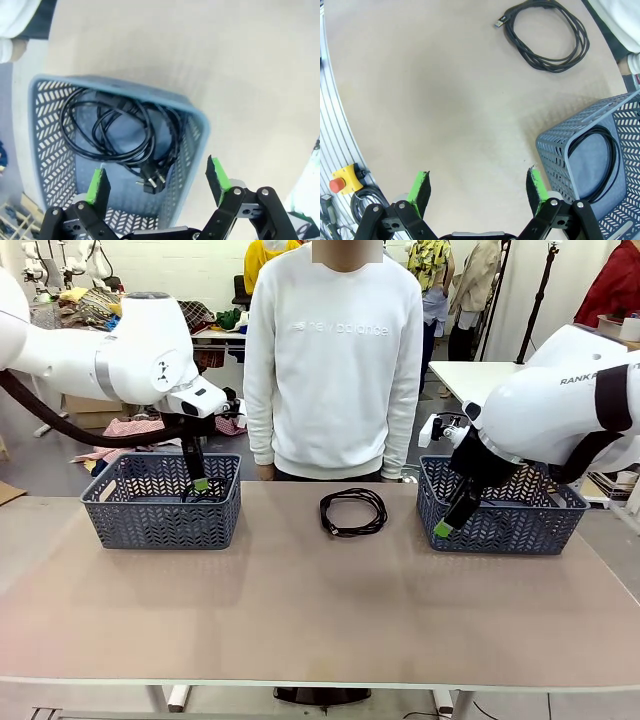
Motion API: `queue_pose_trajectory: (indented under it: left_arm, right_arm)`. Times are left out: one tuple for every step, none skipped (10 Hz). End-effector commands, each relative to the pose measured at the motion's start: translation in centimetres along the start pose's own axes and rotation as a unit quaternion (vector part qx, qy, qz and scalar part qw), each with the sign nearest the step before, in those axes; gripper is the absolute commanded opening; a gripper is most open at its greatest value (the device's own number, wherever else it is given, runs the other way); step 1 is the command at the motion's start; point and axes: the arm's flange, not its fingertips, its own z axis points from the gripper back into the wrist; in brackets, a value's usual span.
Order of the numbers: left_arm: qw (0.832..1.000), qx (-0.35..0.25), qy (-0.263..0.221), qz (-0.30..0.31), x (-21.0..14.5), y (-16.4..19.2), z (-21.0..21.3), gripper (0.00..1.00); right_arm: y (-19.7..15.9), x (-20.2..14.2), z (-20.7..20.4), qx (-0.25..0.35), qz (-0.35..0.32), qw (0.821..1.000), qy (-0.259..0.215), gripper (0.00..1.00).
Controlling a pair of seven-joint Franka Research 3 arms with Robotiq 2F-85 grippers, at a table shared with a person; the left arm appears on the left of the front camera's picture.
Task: Organize the cables according to human instructions.
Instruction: Pick up a bundle of cables and place it in the basket indicated by the human.
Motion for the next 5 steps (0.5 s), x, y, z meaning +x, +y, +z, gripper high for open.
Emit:
queue_pose_trajectory:
  left_arm:
    - [0.999,0.003,-0.034,-0.005,-0.3,-3.4,0.5,1.00]
    - [0.999,0.000,-0.047,-0.008,0.1,-4.6,0.6,1.00]
    - [0.998,-0.009,-0.064,-0.016,0.5,-6.1,0.7,1.00]
    - [0.996,-0.018,-0.087,-0.022,0.8,-7.4,0.8,1.00]
    - [0.994,-0.019,-0.104,-0.027,1.0,-8.7,0.8,1.00]
  right_arm:
    - [0.0,0.1,0.1,-0.001,-0.001,1.000,-0.001,1.00]
    - [0.0,0.1,0.1,-0.001,-0.001,1.000,-0.001,1.00]
    - [0.0,0.1,0.1,-0.001,-0.001,1.000,-0.001,1.00]
    - [0.0,0.1,0.1,-0.001,-0.001,1.000,-0.001,1.00]
    - [0.0,0.1,0.1,-0.001,-0.001,1.000,-0.001,1.00]
